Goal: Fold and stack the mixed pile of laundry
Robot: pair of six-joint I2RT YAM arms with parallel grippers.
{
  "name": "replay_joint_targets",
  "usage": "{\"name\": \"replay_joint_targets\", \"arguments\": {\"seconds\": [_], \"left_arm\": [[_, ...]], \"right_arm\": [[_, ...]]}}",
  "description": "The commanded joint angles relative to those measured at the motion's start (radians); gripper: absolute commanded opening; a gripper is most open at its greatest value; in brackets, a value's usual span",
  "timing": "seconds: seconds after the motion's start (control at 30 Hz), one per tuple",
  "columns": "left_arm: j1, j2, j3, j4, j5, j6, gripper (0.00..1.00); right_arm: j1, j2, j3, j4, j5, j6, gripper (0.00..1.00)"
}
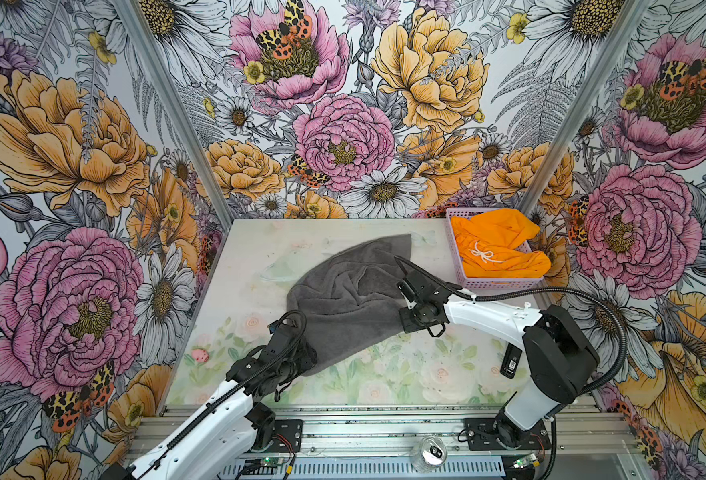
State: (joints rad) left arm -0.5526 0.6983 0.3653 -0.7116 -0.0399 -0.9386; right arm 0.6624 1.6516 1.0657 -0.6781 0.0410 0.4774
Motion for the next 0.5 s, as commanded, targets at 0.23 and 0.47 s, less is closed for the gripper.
{"name": "replay_joint_targets", "arguments": {"seconds": [0.23, 0.47], "left_arm": [[-0.11, 0.039, -0.011, -0.152, -0.122, -0.137, 0.59], [-0.11, 0.125, 0.023, -0.148, -0.155, -0.101, 0.59]], "right_arm": [[-0.004, -0.005, -0.012, -0.01, 0.028, 0.033, 0.0], [-0.006, -0.009, -0.01, -0.009, 0.026, 0.039, 0.0]]}}
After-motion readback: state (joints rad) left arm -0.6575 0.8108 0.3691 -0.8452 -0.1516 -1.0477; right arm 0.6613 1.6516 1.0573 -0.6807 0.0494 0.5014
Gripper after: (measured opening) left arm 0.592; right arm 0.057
